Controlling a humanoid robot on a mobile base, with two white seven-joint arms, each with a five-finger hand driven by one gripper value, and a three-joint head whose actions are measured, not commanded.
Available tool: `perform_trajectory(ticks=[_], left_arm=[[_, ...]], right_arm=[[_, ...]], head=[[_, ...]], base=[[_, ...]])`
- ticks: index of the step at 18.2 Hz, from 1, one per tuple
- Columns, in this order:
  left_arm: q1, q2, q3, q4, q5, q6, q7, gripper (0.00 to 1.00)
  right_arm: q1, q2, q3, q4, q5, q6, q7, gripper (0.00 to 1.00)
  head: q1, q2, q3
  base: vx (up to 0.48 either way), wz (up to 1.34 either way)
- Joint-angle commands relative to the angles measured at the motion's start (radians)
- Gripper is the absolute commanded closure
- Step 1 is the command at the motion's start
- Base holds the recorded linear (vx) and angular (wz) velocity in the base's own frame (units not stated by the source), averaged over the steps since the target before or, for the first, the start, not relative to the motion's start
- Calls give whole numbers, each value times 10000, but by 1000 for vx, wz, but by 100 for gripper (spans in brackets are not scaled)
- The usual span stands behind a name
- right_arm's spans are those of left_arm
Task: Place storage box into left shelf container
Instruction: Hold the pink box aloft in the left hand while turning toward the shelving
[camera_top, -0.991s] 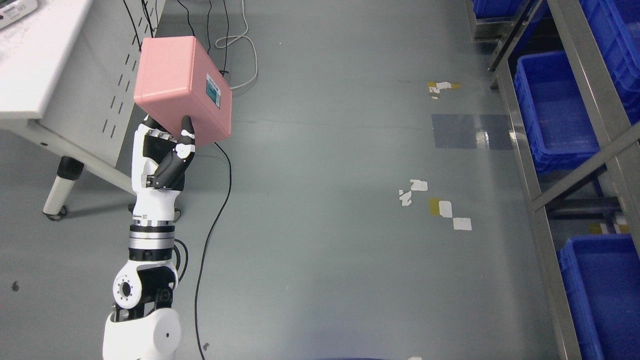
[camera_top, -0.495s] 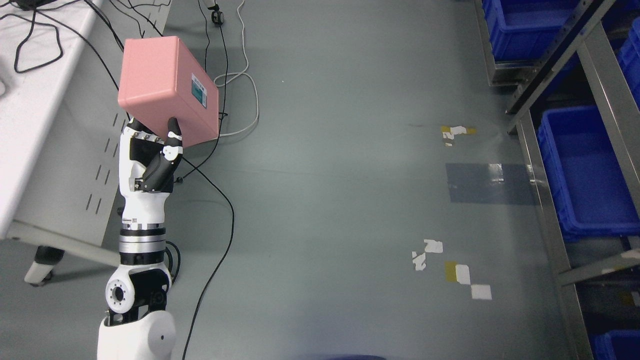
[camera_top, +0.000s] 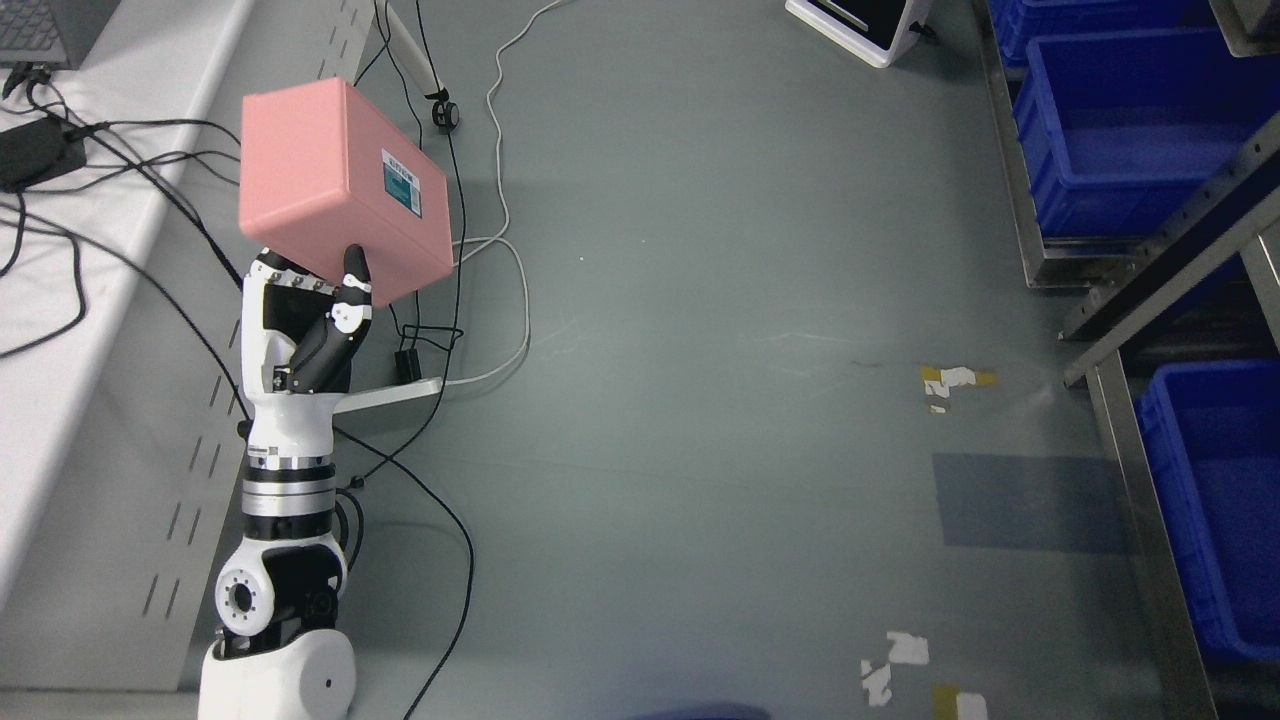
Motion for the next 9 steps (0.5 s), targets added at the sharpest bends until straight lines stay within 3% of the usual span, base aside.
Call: perform_trajectory(ticks=[1, 5, 9], left_arm=[[128, 173, -349, -1, -2, -90, -42, 94], [633, 173, -762, -1, -2, -535, -58, 94], [1003, 173, -931, -1, -2, -612, -196, 94]], right_arm=[[-31, -175, 0, -174, -215, 8, 4, 0], [-46, -175, 0, -174, -215, -7, 4, 0], [-31, -175, 0, -174, -215, 8, 19, 0]], head=[[0, 0, 0], [0, 0, 0], [0, 0, 0]], base=[[489, 0], [530, -49], [564, -494]])
